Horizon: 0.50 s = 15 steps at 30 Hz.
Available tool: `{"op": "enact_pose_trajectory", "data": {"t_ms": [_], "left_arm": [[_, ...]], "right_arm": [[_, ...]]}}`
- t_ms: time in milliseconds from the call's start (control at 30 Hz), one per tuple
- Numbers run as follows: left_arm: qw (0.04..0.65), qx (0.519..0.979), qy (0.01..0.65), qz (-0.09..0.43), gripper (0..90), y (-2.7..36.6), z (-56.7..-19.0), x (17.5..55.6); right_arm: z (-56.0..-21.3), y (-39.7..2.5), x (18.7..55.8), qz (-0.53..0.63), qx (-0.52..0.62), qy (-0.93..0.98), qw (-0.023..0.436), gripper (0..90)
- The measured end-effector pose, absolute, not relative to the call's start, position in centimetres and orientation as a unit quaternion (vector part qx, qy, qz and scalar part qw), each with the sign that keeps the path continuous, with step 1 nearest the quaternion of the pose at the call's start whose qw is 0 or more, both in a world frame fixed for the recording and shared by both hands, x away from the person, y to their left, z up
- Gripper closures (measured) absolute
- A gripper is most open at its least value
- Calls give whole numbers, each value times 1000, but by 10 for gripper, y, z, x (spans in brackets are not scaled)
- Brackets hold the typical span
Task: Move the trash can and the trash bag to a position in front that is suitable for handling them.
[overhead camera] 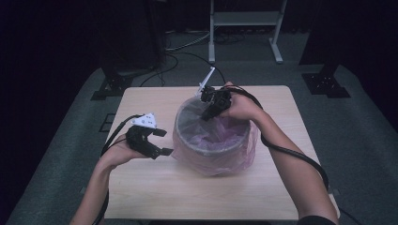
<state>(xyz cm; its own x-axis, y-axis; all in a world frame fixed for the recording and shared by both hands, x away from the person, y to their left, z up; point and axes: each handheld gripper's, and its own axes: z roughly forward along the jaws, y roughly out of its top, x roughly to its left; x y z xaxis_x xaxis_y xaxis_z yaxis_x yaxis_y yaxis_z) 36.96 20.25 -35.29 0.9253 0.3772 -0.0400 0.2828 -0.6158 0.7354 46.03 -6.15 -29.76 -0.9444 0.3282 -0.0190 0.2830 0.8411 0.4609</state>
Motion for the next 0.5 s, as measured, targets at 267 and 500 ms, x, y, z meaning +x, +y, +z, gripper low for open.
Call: {"op": "enact_pose_trajectory", "data": {"t_ms": [267, 500], "left_arm": [[400, 894, 190, 64, 173, 209, -352, 364], [400, 892, 198, 69, 122, 209, -350, 362]], "right_arm": [[-296, -66, 459, 251, 166, 953, 39, 739], [-279, -99, 441, 306, 174, 936, 28, 579]]}}
